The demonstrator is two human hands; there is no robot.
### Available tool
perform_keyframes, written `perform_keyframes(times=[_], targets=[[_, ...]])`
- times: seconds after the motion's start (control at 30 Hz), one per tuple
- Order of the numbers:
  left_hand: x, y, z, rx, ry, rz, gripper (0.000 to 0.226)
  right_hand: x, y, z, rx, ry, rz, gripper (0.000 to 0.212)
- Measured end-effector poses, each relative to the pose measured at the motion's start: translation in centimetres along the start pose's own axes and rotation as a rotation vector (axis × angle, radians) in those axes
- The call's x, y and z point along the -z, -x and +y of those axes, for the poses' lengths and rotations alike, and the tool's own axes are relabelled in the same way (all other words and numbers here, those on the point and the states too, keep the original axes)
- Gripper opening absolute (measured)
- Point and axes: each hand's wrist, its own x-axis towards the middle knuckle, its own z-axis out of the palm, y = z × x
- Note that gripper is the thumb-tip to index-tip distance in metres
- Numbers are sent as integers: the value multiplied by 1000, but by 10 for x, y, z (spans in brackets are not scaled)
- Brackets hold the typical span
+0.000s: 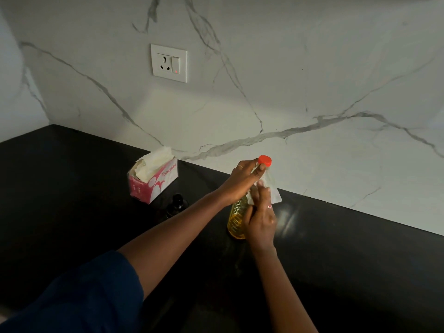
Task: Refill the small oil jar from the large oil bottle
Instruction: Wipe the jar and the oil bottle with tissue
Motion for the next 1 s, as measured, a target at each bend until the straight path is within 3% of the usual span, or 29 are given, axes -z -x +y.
perform_keyframes(times=[0.1,0.43,0.77,1.0], targets=[[-2,-2,0,19,-73,16,54,1,2,-3,-59,-50,29,47],[-5,-4,1,17,-147,40,55,-3,-10,17,-339,-168,144,54],[-6,-5,-1,-38,-130,56,50,-9,3,11,-175,-115,134,54],[-6,-7,-3,-43,-121,44,54,-9,-14,26,-456,-228,129,54]])
